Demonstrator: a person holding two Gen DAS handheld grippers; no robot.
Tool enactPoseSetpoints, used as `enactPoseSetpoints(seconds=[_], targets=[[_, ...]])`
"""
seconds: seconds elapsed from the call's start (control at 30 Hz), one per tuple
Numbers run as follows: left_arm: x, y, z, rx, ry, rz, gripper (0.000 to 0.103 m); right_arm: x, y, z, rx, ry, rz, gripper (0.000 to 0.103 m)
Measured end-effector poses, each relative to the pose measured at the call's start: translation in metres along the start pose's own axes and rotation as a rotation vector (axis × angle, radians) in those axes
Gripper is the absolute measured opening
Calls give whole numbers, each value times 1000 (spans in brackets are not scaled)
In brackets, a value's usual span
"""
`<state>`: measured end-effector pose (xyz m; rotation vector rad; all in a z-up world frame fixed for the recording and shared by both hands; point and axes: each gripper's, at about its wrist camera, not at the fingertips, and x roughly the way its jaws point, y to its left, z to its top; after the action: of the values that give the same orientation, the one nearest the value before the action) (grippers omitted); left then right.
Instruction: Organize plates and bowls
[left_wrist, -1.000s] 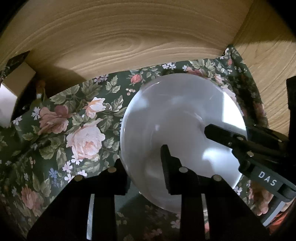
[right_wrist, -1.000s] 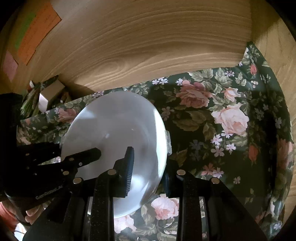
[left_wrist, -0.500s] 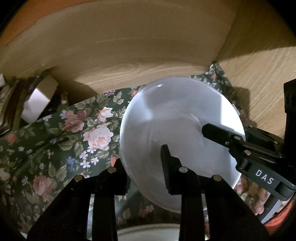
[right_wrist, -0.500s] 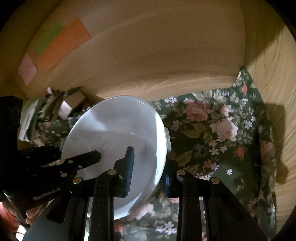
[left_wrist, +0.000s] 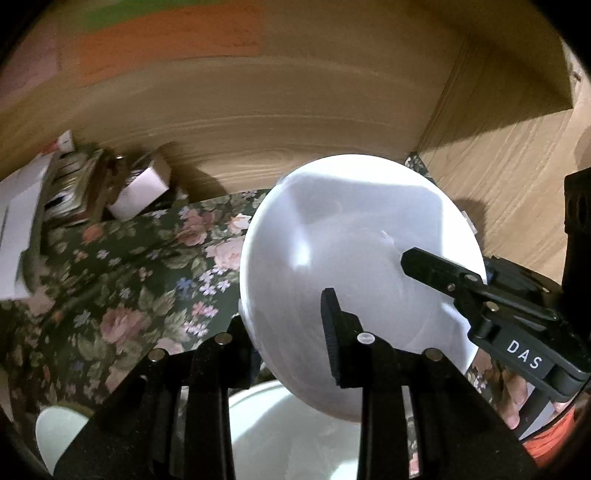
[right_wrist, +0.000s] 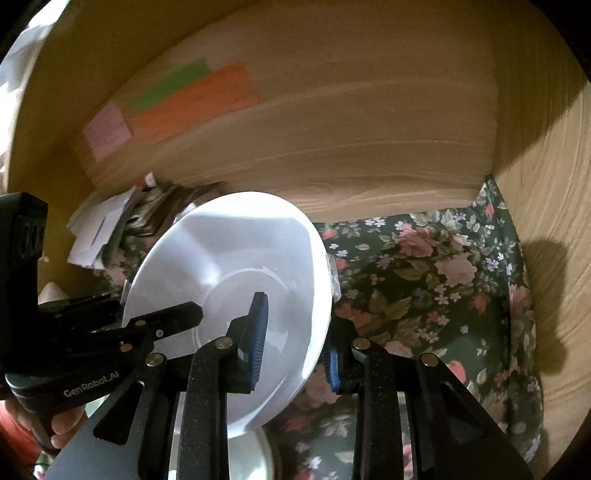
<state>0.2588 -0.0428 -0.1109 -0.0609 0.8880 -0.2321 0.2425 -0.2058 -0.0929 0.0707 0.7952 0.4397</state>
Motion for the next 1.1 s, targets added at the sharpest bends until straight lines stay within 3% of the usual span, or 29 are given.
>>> enactPoseSetpoints(seconds=[0.53,1.1], targets=[[-65,42,-66,-101,-47,60,29,-5,69,-32,-53,-4,90,25],[-101,112,-127,-247,-53,150,29,26,145,-55,-143,61,221,25]])
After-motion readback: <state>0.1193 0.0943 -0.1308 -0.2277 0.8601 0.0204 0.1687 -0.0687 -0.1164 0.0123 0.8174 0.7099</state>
